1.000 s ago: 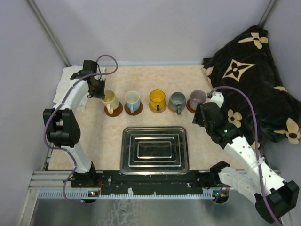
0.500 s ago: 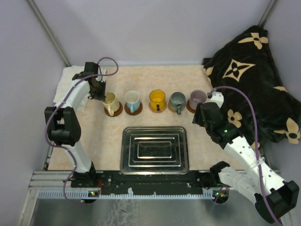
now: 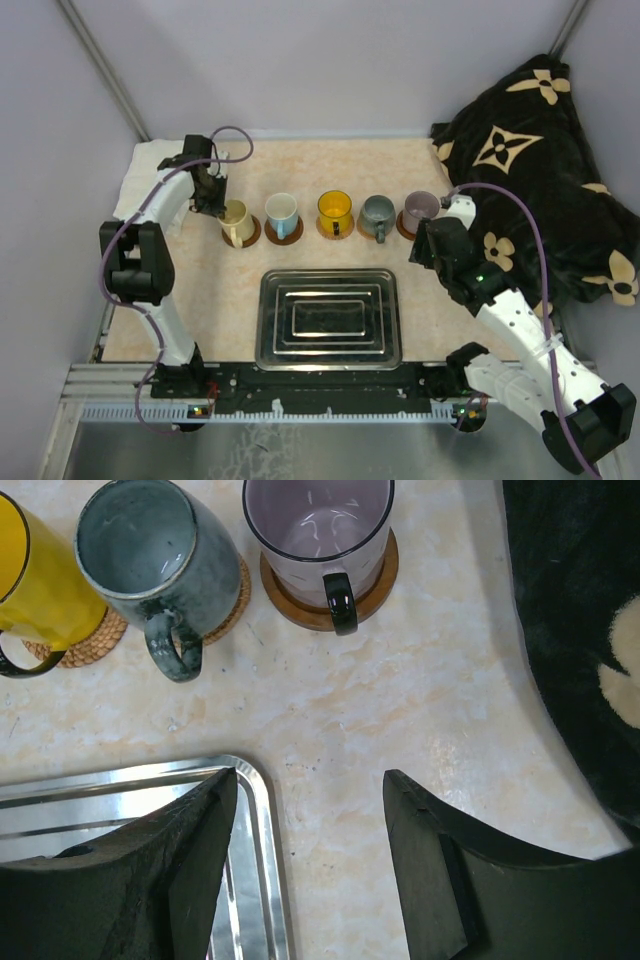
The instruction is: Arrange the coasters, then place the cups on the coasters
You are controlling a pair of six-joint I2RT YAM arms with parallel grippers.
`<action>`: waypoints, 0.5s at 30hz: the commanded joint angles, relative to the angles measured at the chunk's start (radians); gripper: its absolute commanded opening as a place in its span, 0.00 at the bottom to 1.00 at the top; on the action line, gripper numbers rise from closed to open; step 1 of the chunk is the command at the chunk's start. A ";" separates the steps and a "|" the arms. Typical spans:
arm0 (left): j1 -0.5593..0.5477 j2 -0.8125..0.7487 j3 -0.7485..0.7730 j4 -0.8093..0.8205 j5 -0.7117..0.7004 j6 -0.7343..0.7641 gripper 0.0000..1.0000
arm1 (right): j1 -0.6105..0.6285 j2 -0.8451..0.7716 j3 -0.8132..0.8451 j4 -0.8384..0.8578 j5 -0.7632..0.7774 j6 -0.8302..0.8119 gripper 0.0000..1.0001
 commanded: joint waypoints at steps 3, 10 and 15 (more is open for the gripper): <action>0.000 -0.001 0.017 0.021 0.013 -0.014 0.00 | -0.003 -0.010 0.018 0.026 0.001 0.013 0.61; -0.006 0.016 0.025 0.021 0.017 -0.018 0.01 | -0.003 -0.010 0.015 0.028 0.001 0.013 0.61; -0.011 0.036 0.039 0.022 0.011 -0.020 0.07 | -0.003 -0.011 0.013 0.027 0.001 0.013 0.61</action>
